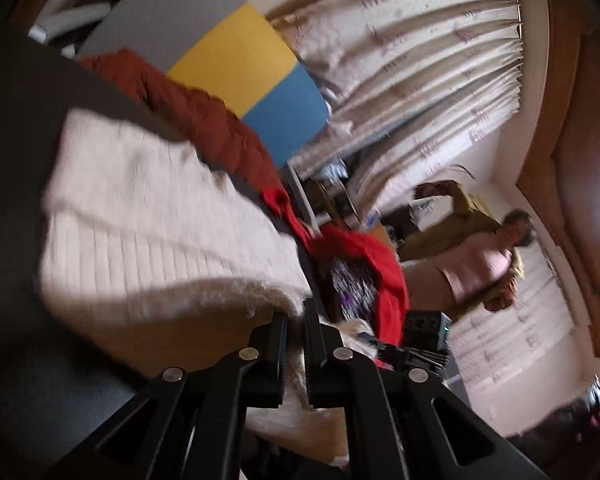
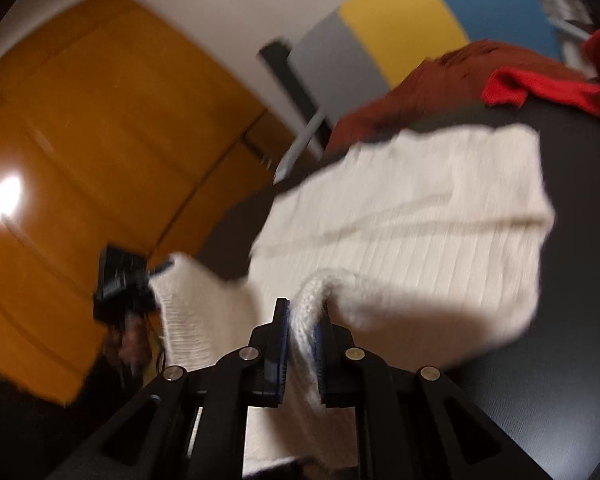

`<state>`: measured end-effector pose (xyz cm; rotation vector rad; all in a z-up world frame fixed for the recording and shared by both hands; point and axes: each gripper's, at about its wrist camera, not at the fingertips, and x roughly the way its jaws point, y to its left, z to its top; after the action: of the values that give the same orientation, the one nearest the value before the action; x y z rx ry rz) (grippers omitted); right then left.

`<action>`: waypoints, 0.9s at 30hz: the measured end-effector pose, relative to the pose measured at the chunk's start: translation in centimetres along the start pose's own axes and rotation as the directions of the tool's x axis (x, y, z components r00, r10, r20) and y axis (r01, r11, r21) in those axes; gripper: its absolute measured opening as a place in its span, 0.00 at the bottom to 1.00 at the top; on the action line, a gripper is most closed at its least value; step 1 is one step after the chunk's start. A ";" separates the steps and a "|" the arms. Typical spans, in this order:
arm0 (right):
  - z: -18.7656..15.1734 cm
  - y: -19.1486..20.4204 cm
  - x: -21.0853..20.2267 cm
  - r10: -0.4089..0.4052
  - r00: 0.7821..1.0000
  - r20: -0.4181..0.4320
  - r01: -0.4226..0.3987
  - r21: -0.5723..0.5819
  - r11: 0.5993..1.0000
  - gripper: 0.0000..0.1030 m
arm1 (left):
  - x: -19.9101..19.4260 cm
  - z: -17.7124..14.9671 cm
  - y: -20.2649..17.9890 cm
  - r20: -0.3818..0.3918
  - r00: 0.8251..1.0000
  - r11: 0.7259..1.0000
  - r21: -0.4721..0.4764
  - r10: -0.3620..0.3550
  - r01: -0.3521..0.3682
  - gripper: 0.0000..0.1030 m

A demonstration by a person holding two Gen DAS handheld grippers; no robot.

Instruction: Fold clothes

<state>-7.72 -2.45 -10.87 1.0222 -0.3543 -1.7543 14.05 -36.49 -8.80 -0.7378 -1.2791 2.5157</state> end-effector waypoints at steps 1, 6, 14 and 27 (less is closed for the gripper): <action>1.0 -0.6 0.5 -0.021 1.000 0.018 0.021 0.012 1.000 0.11 | 0.8 1.0 0.4 0.011 1.000 1.000 -0.005 0.013 -0.013 0.05; 2.7 -6.5 4.5 -0.143 0.990 -0.018 0.144 0.126 0.981 0.11 | 5.9 5.5 4.5 0.021 0.990 0.989 -0.053 0.139 -0.138 0.05; 3.1 -12.0 7.7 -0.246 0.967 -0.060 0.253 0.217 0.943 0.08 | 10.6 4.0 11.9 -0.142 0.930 0.930 -0.105 0.338 -0.353 0.05; -1.4 -9.3 3.4 -0.149 0.981 -0.123 0.173 0.215 0.961 0.27 | 4.6 -2.0 9.5 -0.147 0.939 0.932 -0.146 0.311 -0.332 0.05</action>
<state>-12.79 -1.11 -19.36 1.3337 -0.4197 -1.8258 11.44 -38.89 -18.92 -1.2119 -1.4435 2.5762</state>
